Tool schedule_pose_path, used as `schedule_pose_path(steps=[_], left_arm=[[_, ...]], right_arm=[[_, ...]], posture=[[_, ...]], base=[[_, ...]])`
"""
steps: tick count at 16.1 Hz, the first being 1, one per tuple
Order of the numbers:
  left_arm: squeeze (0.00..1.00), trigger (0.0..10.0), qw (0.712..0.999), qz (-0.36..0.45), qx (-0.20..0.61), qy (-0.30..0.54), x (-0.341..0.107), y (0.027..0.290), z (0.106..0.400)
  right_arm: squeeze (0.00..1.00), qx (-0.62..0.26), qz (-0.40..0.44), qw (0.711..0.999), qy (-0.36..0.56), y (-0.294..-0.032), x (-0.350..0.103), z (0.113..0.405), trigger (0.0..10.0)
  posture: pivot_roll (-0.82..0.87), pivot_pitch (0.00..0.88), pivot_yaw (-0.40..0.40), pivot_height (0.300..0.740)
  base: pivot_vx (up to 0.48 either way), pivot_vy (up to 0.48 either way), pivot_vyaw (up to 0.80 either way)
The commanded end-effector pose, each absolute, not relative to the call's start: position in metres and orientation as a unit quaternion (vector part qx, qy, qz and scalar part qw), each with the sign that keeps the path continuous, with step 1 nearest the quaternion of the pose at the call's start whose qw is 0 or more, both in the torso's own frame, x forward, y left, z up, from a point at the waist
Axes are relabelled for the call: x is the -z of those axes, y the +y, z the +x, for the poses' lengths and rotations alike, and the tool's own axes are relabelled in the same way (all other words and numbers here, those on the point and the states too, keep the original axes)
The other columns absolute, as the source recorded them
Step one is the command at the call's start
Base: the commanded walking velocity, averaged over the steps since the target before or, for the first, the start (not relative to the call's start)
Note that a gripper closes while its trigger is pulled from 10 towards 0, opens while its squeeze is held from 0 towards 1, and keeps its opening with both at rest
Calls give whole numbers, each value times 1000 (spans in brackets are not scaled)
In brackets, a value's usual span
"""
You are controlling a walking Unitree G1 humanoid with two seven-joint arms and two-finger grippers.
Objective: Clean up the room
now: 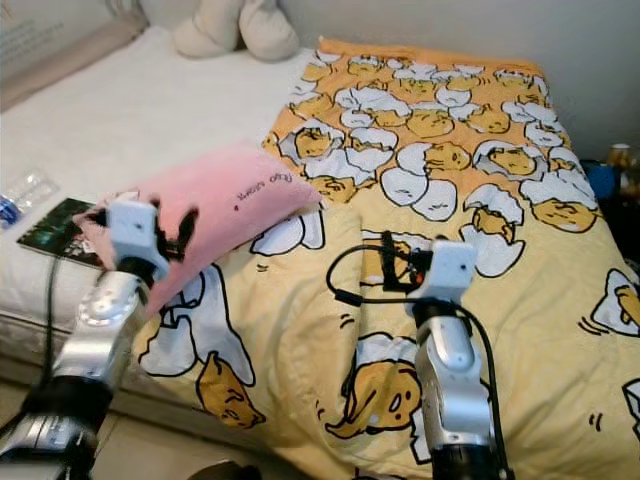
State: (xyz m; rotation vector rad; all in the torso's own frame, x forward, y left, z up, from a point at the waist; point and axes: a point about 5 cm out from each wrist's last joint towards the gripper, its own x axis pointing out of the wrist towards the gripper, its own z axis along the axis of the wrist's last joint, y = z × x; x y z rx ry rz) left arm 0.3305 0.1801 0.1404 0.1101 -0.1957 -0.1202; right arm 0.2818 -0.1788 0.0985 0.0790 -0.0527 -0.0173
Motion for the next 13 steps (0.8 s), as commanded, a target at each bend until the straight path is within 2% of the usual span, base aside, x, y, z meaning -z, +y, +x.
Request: schedule_pose_path(steps=[1, 3, 4, 7, 9, 11, 13], left_arm=[[1000, 10000, 990, 49, 75, -108, -149, 171, 331], [1000, 10000, 992, 37, 71, -98, -147, 165, 336], [1000, 10000, 994, 27, 59, -89, -147, 166, 340], [1000, 10000, 997, 18, 43, -68, -145, 165, 342], [1000, 10000, 1000, -6, 8, -28, -133, 165, 341], [1000, 10000, 1000, -16, 4, -24, -130, 161, 339], [1000, 10000, 1000, -17, 0, -26, -131, 158, 339]], right_arm=[[0, 12, 39, 998, -48, -178, -105, 279, 10000], [0, 6, 34, 999, -42, -176, -103, 279, 10000], [0, 1, 26, 999, -39, -174, -103, 280, 10000], [0, -4, 19, 999, -37, -175, -103, 283, 10000], [0, -20, 11, 999, -31, -174, -103, 286, 10000], [0, -20, 15, 999, -22, -177, -102, 286, 10000], [0, -29, 19, 999, -22, -176, -102, 287, 10000]], posture=[[-114, 0, 93, 740], [-124, 0, 89, 740], [-129, 0, 90, 740], [-133, 0, 82, 740], [-134, 0, 72, 740], [-128, 0, 57, 740], [-124, 0, 50, 740]], base=[[0, 0, 0], [0, 0, 0], [0, 274, -656], [0, 472, -729], [0, 472, 0], [0, 474, 0], [0, 476, 453]])
